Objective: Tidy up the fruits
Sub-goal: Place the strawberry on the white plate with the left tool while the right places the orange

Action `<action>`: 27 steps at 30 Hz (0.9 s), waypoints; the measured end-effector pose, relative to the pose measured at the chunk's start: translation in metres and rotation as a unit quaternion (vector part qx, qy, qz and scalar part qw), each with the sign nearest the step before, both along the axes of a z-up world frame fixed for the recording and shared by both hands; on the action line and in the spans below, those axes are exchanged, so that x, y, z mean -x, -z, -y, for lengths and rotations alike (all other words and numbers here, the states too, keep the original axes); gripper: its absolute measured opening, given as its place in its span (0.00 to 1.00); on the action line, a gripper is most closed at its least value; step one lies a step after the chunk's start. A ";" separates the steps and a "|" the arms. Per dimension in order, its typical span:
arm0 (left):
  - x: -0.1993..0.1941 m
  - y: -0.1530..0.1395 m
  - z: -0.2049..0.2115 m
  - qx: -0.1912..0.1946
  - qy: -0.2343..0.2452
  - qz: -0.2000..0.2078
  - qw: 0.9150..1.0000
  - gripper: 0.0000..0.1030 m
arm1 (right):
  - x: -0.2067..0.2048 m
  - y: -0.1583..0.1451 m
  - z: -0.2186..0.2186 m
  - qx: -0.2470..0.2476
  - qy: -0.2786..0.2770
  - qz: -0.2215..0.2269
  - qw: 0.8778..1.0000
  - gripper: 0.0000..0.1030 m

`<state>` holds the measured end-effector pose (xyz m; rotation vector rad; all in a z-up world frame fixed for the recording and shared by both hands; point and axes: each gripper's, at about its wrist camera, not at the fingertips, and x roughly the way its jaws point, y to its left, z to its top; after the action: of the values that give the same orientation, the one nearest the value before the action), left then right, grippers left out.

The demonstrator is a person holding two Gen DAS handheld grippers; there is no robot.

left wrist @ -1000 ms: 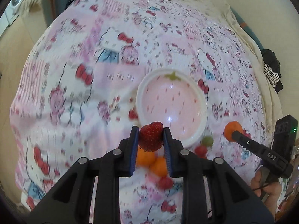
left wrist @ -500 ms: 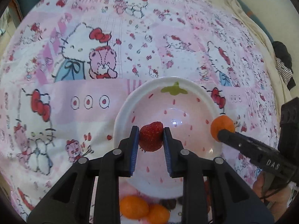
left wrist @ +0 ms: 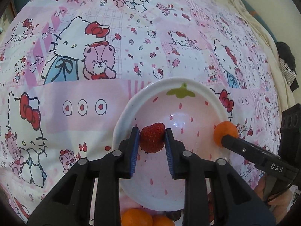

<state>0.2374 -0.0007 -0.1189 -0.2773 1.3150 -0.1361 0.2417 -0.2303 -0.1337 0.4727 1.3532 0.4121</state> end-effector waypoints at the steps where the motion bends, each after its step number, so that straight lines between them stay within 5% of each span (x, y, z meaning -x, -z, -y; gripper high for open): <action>1: 0.000 -0.001 0.000 -0.001 -0.002 0.003 1.000 0.43 | 0.000 0.000 -0.001 -0.002 0.000 -0.003 1.000 0.42; 4: 0.002 -0.008 -0.001 0.022 -0.010 0.023 0.999 0.67 | -0.001 0.000 -0.001 -0.005 0.000 -0.008 1.000 0.45; 7: 0.002 -0.016 0.000 0.005 -0.011 0.031 0.999 0.72 | -0.001 -0.006 0.002 -0.031 0.007 0.002 1.000 0.70; 9: 0.003 -0.019 -0.003 0.002 -0.016 0.036 0.999 0.72 | 0.000 -0.015 0.003 -0.037 0.008 0.017 0.999 0.76; 23: 0.026 -0.023 -0.028 0.011 -0.058 0.006 0.998 0.72 | 0.011 -0.037 0.014 -0.006 0.025 0.044 0.999 0.77; 27: 0.039 -0.043 -0.030 -0.003 -0.059 0.028 0.998 0.72 | 0.023 -0.052 0.010 0.002 0.016 0.061 0.998 0.77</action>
<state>0.1982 0.0288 -0.0763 -0.3434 1.2406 -0.0397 0.2186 -0.2407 -0.0815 0.4588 1.2273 0.4054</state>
